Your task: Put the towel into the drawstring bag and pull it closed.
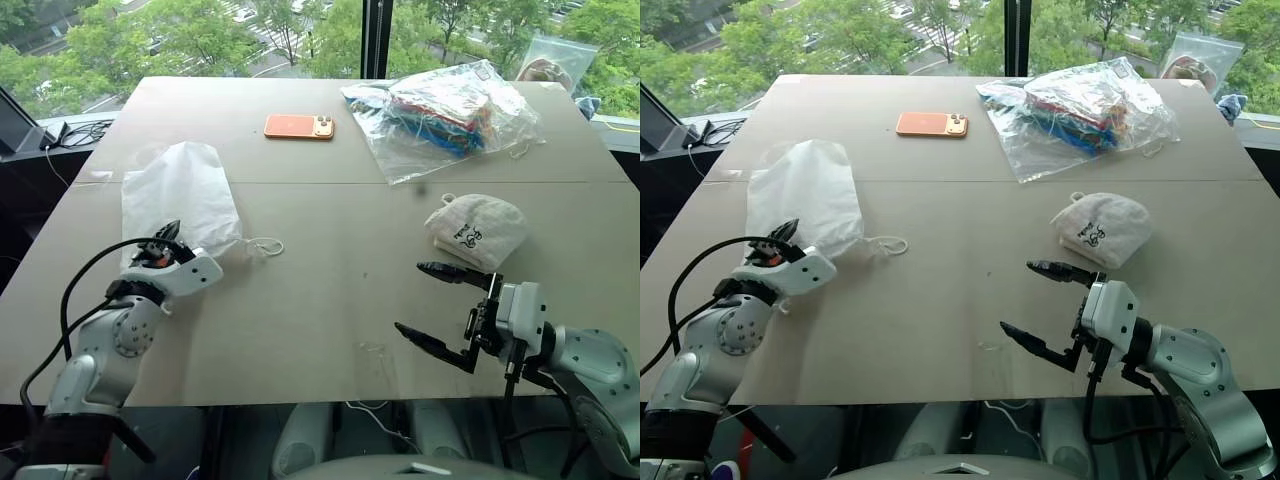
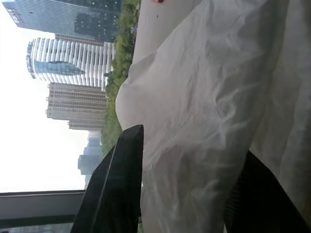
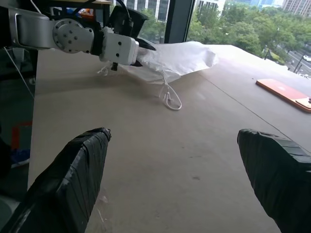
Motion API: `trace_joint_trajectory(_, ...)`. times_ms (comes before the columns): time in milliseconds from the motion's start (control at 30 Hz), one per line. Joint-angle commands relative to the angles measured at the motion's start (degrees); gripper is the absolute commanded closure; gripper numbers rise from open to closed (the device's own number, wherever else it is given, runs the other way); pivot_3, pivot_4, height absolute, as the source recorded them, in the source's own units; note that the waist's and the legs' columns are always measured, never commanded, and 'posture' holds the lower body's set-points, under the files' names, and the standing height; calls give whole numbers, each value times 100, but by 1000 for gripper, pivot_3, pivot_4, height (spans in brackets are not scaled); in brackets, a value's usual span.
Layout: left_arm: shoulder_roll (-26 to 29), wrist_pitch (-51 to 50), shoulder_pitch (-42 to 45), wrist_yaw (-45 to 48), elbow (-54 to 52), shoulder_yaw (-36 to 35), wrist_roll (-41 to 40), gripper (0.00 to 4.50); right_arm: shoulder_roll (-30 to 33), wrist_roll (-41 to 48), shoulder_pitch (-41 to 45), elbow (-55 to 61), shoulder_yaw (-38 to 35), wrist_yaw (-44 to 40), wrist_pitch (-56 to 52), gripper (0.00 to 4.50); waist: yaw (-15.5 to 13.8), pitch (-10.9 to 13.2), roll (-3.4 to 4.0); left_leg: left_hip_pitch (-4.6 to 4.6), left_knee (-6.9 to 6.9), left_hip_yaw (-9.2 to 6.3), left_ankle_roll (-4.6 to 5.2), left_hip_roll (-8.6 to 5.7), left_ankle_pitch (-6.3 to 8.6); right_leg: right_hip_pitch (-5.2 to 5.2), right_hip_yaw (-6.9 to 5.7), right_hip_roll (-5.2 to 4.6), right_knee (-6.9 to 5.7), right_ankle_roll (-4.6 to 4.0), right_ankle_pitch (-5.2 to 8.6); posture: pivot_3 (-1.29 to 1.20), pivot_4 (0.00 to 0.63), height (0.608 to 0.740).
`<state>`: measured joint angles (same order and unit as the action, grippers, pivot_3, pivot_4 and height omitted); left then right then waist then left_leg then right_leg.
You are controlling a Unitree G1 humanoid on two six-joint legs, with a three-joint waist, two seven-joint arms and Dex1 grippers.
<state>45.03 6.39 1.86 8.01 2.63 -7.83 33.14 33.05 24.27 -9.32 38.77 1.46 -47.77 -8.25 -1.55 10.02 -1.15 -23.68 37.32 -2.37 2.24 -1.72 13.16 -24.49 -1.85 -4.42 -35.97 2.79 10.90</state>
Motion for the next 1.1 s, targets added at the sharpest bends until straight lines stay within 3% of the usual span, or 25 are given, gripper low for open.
trace_joint_trajectory(33,63,-363,388,899,-124,-70,-817,4374,-63,44,45,262,-27,184,26,0,-6,0,0,-1,2,-2,0,0,0,0,-4,1,-1,0,0,0,150,740)
trace_joint_trajectory(133,-142,-2777,1019,2932,-887,-132,-2757,4447,-80,-439,295,153,-79,756,-329,0,21,0,-1,-1,8,0,-1,0,0,1,-2,4,-6,-1,-1,0,150,740)
trace_joint_trajectory(200,-152,-4489,1723,3702,-1306,-179,-3849,4447,62,-400,537,34,-108,881,-867,0,31,1,-5,-3,23,1,-1,-3,-1,0,-1,6,-22,0,0,0,150,740)
trace_joint_trajectory(300,-148,-6432,2927,4144,-1512,-149,-4910,4447,196,-442,941,-283,-289,1087,-1380,0,64,17,-27,-8,52,-8,-1,-4,-1,2,-2,16,-44,19,12,0,150,740)
trace_joint_trajectory(400,-268,-7680,3663,3997,-1472,-111,-5380,4447,235,-791,1064,-418,-340,1388,-1476,0,123,12,-16,4,79,-11,-1,-4,0,16,7,23,-67,23,15,0,150,740)
trace_joint_trajectory(500,-376,-8109,3967,3774,-1533,-8,-5570,4447,110,-1433,1136,-601,-387,2057,-1492,0,223,12,-16,18,77,1,-1,0,0,17,21,29,-79,23,16,0,150,740)
trace_joint_trajectory(633,-715,-8335,4198,3326,-1587,201,-5620,4447,-546,81,1632,-599,-1268,2623,-4220,0,233,14,-16,18,78,4,-2,6,0,13,31,35,-84,20,14,0,150,740)
trace_joint_trajectory(867,-957,-8406,4244,2977,-1658,313,-5756,4447,-1209,584,2434,-887,-2413,3674,-5625,0,216,15,-14,3,87,8,-2,4,0,-2,37,33,-88,-2,0,0,150,740)
trace_joint_trajectory(1000,-974,-8356,4245,2877,-1648,360,-5835,4447,-1545,417,2983,-1663,-2510,4237,-6168,0,221,15,-14,3,85,16,-2,4,0,-6,45,34,-89,-4,-2,0,150,740)
trace_joint_trajectory(1100,-971,-8319,4256,2833,-1641,397,-5894,4447,-1597,67,3182,-2338,-2033,4425,-6135,0,229,15,-13,3,83,24,-2,4,0,-12,51,34,-91,-5,-2,0,150,740)
